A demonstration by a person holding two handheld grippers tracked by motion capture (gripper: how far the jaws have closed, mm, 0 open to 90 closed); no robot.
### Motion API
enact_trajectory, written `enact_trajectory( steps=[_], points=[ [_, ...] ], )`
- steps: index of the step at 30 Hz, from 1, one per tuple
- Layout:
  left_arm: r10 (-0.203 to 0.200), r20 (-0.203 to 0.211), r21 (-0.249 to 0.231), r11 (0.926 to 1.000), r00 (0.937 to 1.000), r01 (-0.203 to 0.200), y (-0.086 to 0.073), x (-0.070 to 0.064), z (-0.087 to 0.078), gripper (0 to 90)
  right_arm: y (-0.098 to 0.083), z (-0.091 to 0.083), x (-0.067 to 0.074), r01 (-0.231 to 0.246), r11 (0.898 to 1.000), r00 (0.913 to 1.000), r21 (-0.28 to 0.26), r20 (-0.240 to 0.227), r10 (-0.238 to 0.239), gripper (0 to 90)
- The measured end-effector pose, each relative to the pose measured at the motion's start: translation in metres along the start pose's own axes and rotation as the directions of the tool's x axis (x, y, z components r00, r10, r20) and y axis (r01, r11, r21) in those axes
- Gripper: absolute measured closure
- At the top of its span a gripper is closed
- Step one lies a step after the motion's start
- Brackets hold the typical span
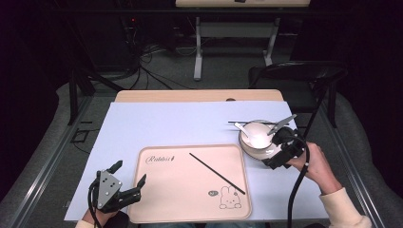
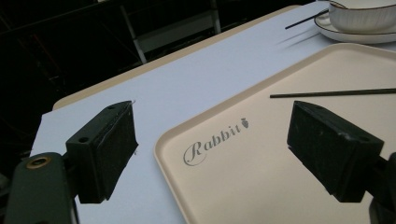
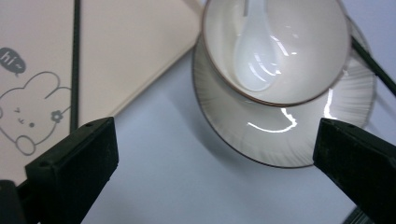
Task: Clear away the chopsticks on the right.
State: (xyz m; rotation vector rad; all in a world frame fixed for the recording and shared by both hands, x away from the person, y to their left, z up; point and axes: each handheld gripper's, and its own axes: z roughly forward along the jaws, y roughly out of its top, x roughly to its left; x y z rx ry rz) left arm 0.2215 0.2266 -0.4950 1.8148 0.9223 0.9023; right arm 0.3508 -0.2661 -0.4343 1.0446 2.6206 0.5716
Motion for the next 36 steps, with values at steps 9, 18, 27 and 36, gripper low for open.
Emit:
enact_trajectory(
  steps=[9,18,27,36],
  points=[
    [0.000,-0.003,0.000,1.0000,1.0000,0.000,0.000,0.000,0.000,15.6,-0.002,-0.004,-0.050,0.018,1.000,0.9998,0.001,0.004,-0.018,0.0],
    [0.003,0.000,0.003,1.0000,1.0000,-0.003,0.000,0.000,0.000,15.6,0.008,0.005,-0.095,0.076,0.997,0.9971,0.027,0.001,-0.076,0.0],
    [0.003,0.002,0.001,1.0000,1.0000,-0.003,0.000,0.000,0.000,15.6,0.026,0.020,-0.129,0.148,0.986,0.9882,0.075,0.028,-0.151,0.1],
    [0.000,-0.001,-0.003,1.0000,1.0000,0.000,0.000,0.000,0.000,15.6,0.035,0.039,-0.145,0.154,0.984,0.9870,0.089,0.031,-0.158,2.1]
  ],
)
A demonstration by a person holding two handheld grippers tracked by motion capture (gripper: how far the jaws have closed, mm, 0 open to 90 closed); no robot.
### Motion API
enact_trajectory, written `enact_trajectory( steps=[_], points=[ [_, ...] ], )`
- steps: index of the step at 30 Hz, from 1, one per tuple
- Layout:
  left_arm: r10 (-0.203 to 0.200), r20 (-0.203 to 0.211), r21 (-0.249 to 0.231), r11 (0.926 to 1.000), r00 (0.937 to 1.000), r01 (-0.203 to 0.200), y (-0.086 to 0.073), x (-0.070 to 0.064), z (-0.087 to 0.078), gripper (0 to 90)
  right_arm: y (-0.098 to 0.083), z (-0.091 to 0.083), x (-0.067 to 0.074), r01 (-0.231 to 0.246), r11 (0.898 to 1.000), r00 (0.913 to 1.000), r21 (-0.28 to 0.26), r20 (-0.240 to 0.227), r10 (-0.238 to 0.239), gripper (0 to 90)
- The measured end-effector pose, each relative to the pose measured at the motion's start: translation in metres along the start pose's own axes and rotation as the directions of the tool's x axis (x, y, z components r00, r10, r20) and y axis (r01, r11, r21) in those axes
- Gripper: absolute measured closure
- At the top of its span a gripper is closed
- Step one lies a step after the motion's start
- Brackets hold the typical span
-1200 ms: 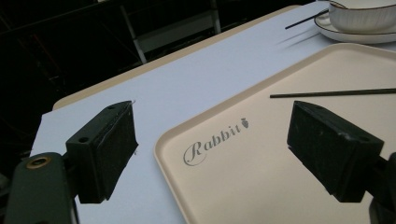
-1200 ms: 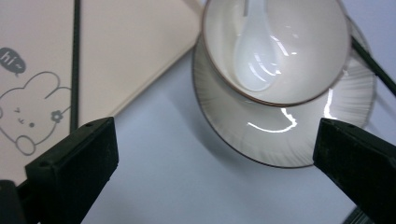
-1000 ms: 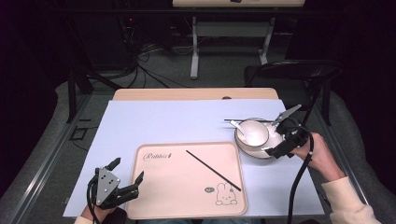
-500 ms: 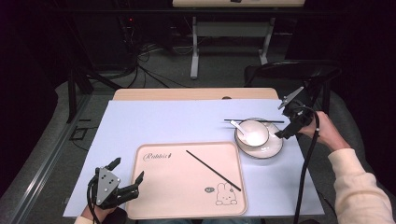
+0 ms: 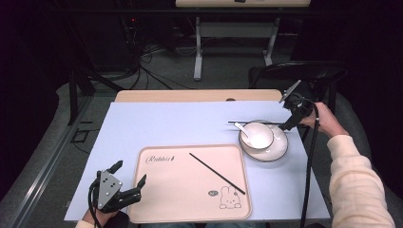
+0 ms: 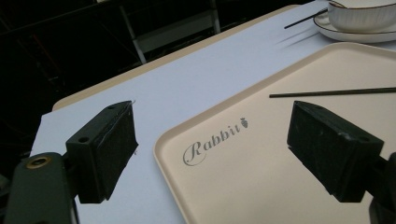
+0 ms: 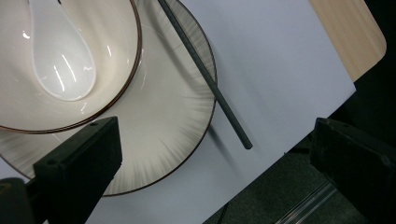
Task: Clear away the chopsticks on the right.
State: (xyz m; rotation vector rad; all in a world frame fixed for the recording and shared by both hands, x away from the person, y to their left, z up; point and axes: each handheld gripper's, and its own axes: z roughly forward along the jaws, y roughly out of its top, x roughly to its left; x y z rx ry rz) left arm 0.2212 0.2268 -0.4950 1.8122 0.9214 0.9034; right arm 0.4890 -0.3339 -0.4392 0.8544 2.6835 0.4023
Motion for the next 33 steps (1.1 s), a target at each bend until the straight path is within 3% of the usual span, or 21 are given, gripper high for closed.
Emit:
enact_trajectory(
  steps=[1,2,8,15,18,21,24,29,33],
  points=[
    [-0.001,0.000,0.000,1.0000,1.0000,0.001,0.000,0.000,0.000,15.6,0.001,0.002,0.000,-0.030,1.000,0.9995,0.005,0.002,0.030,2.4],
    [-0.001,0.000,0.000,1.0000,1.0000,0.001,0.000,0.000,0.000,15.6,0.002,0.005,-0.004,0.004,1.000,1.0000,-0.002,0.003,-0.004,3.1],
    [-0.001,0.001,0.000,1.0000,1.0000,0.001,0.000,0.000,0.000,15.6,0.012,0.016,-0.005,0.035,0.999,0.9989,0.021,0.029,-0.036,14.7],
    [-0.005,0.000,-0.004,1.0000,1.0000,0.005,0.000,0.001,0.000,15.6,0.028,0.037,0.002,0.112,0.991,0.9915,0.077,0.058,-0.116,32.2],
    [-0.005,0.001,-0.003,1.0000,1.0000,0.005,0.000,0.001,0.000,15.6,0.033,0.045,0.006,0.123,0.989,0.9900,0.087,0.058,-0.128,41.7],
    [-0.006,0.001,-0.004,1.0000,1.0000,0.006,-0.001,0.001,0.000,15.6,0.037,0.052,0.009,0.172,0.980,0.9825,0.095,0.056,-0.178,50.1],
    [-0.006,0.002,-0.003,1.0000,1.0000,0.006,-0.001,0.001,0.000,15.6,0.040,0.057,0.011,0.193,0.975,0.9780,0.111,0.058,-0.200,58.2],
    [-0.006,0.002,-0.002,1.0000,1.0000,0.006,-0.001,0.002,0.000,15.6,0.042,0.068,0.012,0.212,0.965,0.9746,0.151,0.040,-0.221,67.3],
    [-0.007,0.001,-0.002,1.0000,1.0000,0.007,-0.001,0.002,0.000,15.6,0.042,0.072,0.013,0.224,0.965,0.9736,0.138,0.013,-0.228,70.5]
  ],
)
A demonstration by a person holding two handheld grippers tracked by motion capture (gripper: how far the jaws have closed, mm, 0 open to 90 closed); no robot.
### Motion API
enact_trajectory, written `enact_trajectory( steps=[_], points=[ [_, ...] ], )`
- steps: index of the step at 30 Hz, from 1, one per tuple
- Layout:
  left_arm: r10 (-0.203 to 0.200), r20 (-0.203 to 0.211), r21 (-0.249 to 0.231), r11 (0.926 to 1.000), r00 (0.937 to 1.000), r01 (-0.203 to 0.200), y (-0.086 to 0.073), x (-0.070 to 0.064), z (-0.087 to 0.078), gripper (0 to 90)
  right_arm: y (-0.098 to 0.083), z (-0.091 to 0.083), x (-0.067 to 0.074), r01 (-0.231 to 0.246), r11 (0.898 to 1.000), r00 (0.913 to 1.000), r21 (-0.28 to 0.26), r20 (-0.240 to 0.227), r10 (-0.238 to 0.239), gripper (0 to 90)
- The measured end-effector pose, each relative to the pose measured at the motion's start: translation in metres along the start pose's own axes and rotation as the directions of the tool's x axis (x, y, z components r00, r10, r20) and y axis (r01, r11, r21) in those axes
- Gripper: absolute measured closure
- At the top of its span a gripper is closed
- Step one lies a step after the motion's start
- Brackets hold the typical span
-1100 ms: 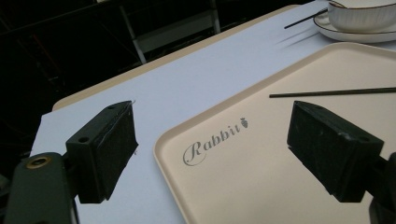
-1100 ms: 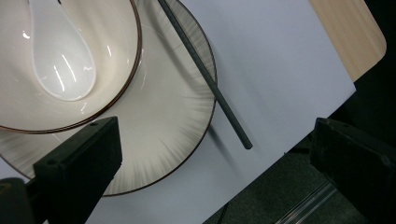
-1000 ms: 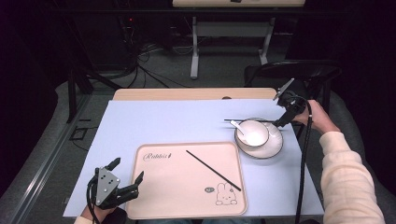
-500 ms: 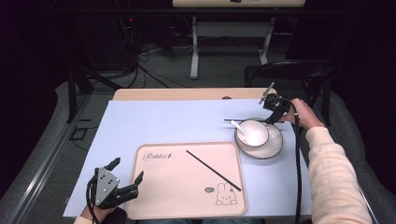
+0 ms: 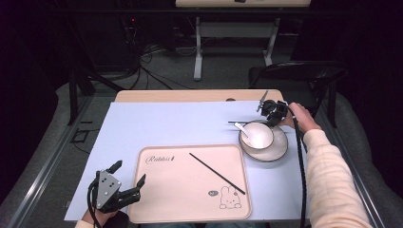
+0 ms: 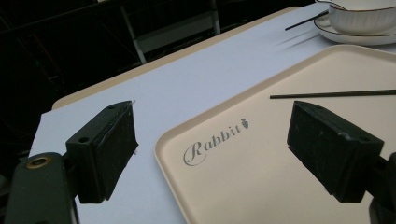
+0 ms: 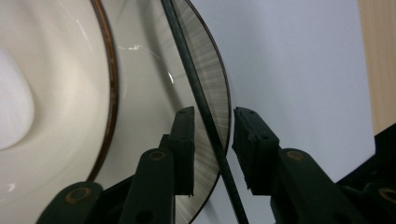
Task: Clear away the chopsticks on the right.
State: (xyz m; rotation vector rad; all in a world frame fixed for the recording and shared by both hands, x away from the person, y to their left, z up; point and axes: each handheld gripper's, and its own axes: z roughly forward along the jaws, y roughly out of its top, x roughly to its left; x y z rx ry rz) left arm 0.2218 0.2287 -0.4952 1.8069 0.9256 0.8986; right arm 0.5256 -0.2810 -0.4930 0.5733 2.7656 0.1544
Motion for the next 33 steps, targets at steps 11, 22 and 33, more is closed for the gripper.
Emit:
enact_trajectory(
  steps=[11,22,33],
  points=[
    [-0.001,-0.001,-0.001,1.0000,1.0000,0.001,0.000,0.000,0.000,15.6,-0.001,0.006,0.007,0.015,0.999,0.9996,0.031,-0.024,-0.014,77.6],
    [-0.002,-0.001,-0.003,1.0000,1.0000,0.002,0.000,0.000,0.000,15.6,-0.008,0.009,0.007,-0.019,1.000,0.9991,0.012,-0.039,0.020,84.4],
    [-0.003,-0.001,0.000,1.0000,1.0000,0.003,0.000,0.000,0.000,15.6,-0.020,-0.001,0.002,-0.103,0.994,0.9941,-0.023,-0.035,0.103,85.3]
  ],
)
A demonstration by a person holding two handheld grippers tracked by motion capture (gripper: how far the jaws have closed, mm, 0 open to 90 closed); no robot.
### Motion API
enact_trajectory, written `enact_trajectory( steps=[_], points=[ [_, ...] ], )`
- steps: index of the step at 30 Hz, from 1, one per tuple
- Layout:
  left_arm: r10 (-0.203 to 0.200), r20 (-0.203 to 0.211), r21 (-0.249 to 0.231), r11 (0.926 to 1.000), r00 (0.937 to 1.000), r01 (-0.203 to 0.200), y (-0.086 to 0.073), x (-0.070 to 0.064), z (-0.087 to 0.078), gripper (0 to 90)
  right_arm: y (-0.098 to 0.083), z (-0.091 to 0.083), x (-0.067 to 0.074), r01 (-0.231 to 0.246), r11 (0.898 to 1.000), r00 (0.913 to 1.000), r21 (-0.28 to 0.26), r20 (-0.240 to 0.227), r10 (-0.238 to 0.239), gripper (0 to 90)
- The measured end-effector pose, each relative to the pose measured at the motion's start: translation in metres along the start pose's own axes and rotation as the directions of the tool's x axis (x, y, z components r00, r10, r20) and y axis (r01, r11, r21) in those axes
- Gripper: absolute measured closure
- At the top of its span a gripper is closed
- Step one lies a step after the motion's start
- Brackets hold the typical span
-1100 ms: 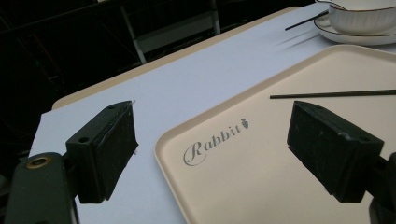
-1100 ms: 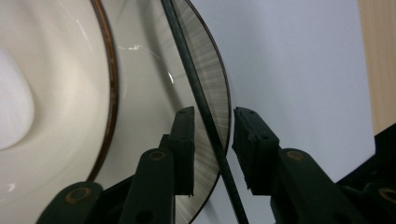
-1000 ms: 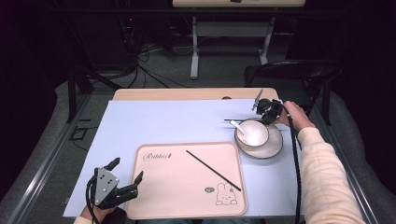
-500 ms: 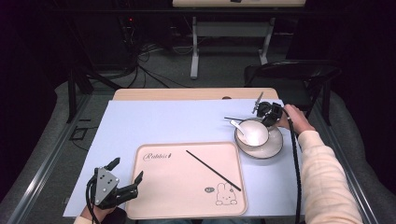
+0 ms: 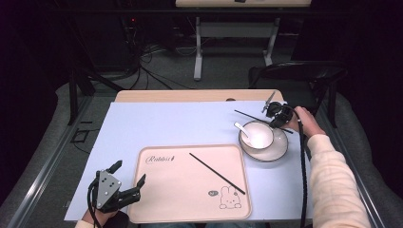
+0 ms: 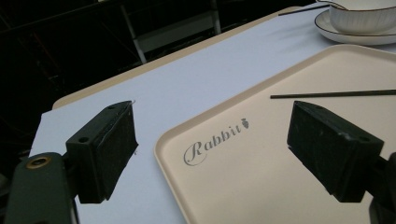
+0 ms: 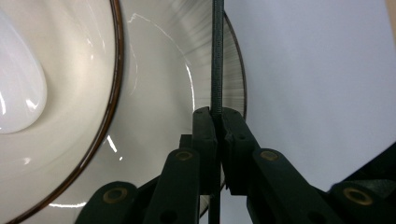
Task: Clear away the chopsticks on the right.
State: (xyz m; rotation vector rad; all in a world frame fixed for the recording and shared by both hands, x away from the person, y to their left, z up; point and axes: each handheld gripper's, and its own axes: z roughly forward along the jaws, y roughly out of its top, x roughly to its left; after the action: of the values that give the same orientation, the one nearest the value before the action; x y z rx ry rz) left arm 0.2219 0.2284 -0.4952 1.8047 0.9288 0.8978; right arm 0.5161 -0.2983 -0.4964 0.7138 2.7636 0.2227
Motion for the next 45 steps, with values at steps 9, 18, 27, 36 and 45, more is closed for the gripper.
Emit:
enact_trajectory(
  steps=[9,18,27,36,45],
  points=[
    [0.002,-0.002,0.001,1.0000,1.0000,-0.002,0.000,-0.001,0.000,15.6,-0.007,-0.025,0.001,-0.082,0.997,0.9963,0.001,0.027,0.082,85.3],
    [0.000,-0.002,-0.001,1.0000,1.0000,0.000,0.000,0.000,0.000,15.6,-0.005,-0.053,0.013,-0.152,0.988,0.9866,-0.016,0.058,0.152,85.4],
    [-0.002,-0.002,-0.003,1.0000,1.0000,0.001,0.000,-0.001,0.000,15.6,-0.001,-0.082,0.032,-0.220,0.974,0.9729,-0.054,0.060,0.223,85.4],
    [-0.001,-0.001,0.001,1.0000,1.0000,0.001,0.000,0.000,0.000,15.6,0.011,-0.102,0.058,-0.268,0.961,0.9609,-0.073,0.052,0.272,85.5],
    [-0.004,0.001,0.001,1.0000,1.0000,0.004,0.000,0.000,0.000,15.6,0.022,-0.110,0.090,-0.292,0.951,0.9558,-0.104,0.008,0.294,85.5]
  ],
)
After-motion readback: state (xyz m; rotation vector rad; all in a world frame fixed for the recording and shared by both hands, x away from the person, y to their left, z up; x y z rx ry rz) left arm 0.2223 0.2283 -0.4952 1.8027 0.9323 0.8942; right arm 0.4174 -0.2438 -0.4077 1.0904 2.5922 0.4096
